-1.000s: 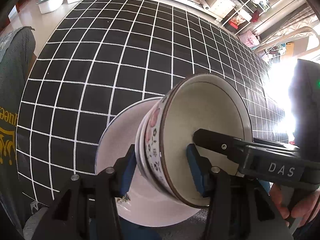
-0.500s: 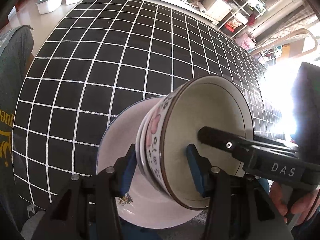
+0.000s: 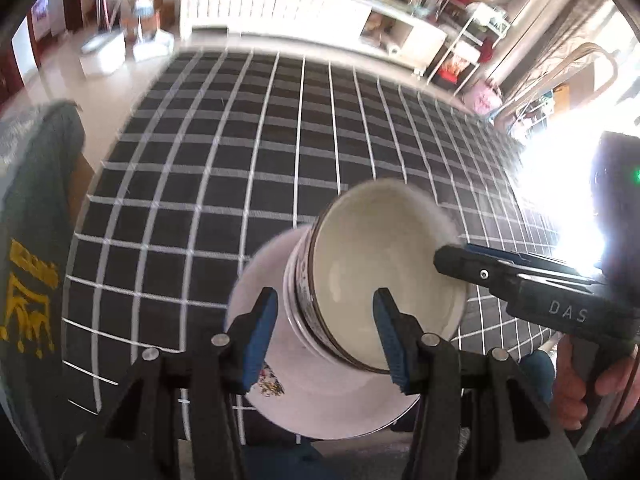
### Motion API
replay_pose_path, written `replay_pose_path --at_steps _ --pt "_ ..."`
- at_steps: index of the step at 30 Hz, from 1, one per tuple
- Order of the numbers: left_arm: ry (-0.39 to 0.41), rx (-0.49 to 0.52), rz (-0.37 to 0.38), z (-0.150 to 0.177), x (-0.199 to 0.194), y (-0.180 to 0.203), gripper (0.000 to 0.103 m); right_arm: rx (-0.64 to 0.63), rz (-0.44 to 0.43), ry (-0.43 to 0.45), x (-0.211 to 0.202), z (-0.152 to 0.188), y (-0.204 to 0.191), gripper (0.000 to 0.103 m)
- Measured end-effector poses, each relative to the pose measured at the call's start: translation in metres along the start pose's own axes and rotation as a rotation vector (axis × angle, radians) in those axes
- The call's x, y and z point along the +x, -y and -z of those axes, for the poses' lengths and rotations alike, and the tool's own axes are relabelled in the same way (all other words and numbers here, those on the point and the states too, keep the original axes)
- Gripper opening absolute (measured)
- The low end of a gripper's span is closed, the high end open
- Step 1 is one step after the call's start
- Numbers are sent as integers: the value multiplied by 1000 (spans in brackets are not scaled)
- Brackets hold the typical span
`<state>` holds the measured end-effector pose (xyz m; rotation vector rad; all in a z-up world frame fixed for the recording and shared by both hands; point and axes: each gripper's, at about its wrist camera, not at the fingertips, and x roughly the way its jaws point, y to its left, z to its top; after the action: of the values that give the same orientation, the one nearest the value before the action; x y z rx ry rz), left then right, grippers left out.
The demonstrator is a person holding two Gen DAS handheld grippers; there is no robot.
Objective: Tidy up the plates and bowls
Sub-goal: 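Lower the bowl stack onto the bear-print plate stack with both tools, then open both tools and withdraw them from the stacked dishes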
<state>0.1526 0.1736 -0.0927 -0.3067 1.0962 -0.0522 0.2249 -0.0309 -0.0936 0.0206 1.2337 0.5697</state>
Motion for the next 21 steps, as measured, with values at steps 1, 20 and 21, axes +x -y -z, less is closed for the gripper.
replay_pose_path --at_steps 1,20,21 --pt "31 9 -16 0 -9 3 47 -9 0 21 -7 1 -1 49" --pt "466 253 -50 46 -145 95 47 -180 114 543 -168 67 -37 61" --pt "481 262 -48 48 -149 97 47 -185 117 564 -174 73 -38 62"
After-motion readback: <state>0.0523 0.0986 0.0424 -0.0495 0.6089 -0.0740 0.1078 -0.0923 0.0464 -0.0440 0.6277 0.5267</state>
